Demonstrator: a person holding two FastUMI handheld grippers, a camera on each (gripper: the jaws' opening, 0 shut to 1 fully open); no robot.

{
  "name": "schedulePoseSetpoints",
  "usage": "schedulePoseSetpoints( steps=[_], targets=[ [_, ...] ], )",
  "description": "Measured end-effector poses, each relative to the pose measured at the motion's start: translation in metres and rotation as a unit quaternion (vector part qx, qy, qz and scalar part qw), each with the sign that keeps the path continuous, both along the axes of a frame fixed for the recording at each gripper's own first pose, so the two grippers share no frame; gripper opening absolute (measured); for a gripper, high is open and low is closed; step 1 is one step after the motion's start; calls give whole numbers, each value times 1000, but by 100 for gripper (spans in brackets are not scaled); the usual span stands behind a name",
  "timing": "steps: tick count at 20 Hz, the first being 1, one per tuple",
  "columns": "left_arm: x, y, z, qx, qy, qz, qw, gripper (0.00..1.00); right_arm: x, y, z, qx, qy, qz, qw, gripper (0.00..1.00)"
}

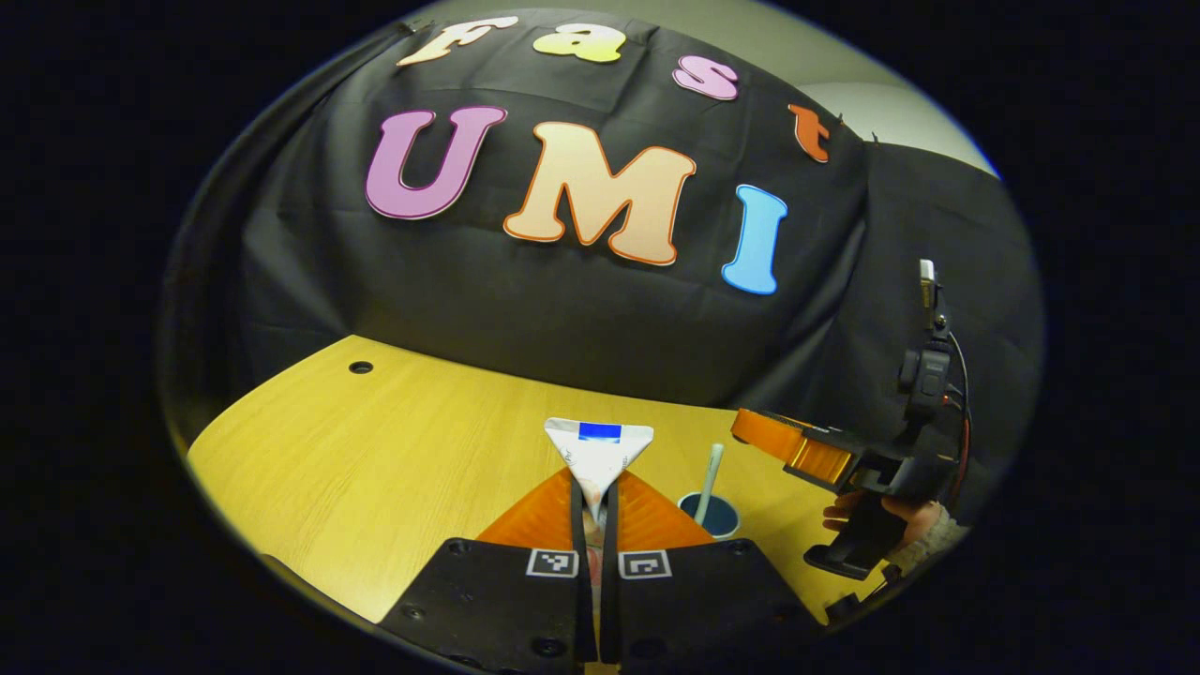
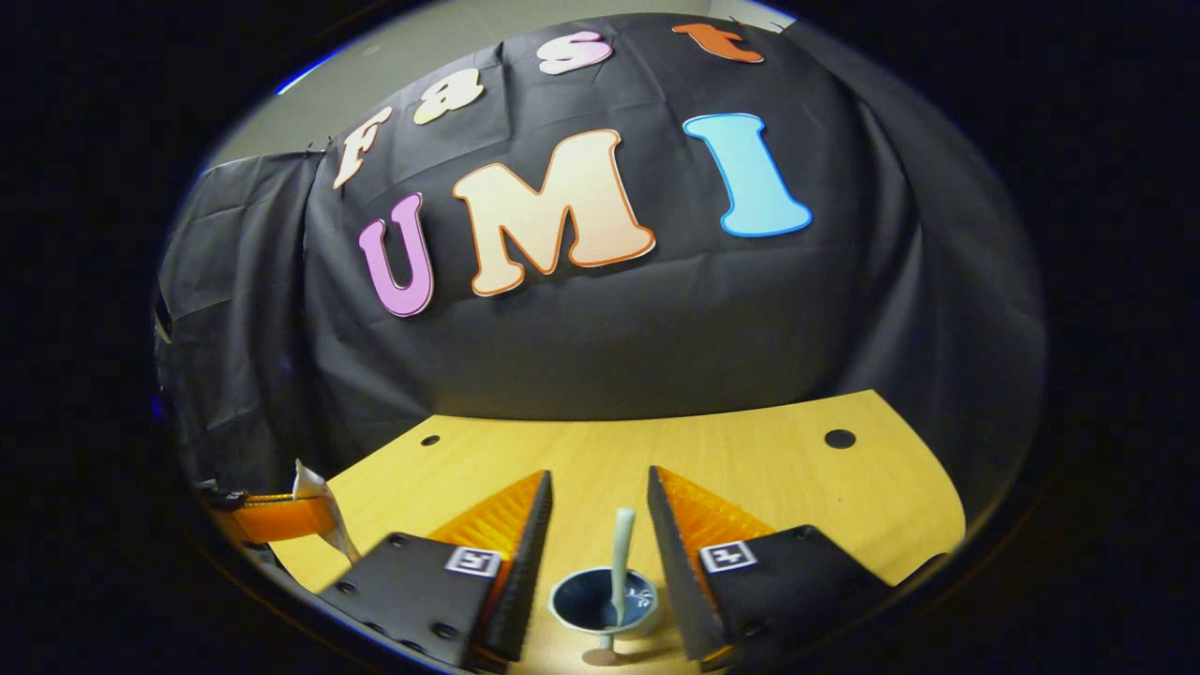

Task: Put the toothbrush and toothpaste on the desktop into the cup, then pick up the cup and place it on the coaster on the desktop.

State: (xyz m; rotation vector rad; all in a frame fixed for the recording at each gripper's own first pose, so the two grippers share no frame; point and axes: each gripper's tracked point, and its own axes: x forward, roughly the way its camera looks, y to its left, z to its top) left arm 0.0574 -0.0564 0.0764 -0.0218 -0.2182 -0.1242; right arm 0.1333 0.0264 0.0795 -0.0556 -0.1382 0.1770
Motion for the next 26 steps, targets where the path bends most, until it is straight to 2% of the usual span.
schedulePoseSetpoints(
  steps=[2,3,4,5,10,14,15,16,18,20,21,22,26],
  targets=[
    [10,-17,4,-4,-1,-26,1000,1,-9,-19,3,-2,-8,-25,1000,98],
    [15,-25,8,-1,-3,-36,999,1,-14,-30,3,-4,-9,-40,999,99],
    [20,-33,13,2,-7,-48,999,1,-18,-40,1,-5,-8,-53,999,94],
    [24,-43,17,3,-10,-61,998,1,-24,-49,-1,-4,-7,-63,998,98],
    [46,-99,39,24,-33,-130,991,1,-54,-97,-16,11,7,-117,993,99],
    [64,-133,27,41,-24,-181,982,1,-81,-128,-28,31,12,-153,988,98],
    [69,-137,24,48,-24,-188,981,1,-88,-135,-31,33,11,-162,986,94],
    [75,-141,18,56,-22,-190,980,1,-94,-140,-33,36,10,-170,985,98],
    [87,-142,5,66,-18,-190,979,1,-103,-148,-36,41,8,-179,983,94],
    [95,-145,-8,61,-9,-200,978,1,-109,-154,-44,38,13,-187,981,98],
    [97,-144,-12,59,-7,-199,978,1,-110,-156,-47,36,17,-188,981,94],
    [99,-144,-15,61,-9,-199,978,1,-110,-155,-51,35,21,-186,982,98],
    [101,-145,-23,69,-17,-203,976,1,-104,-147,-65,21,38,-172,984,98]
  ],
)
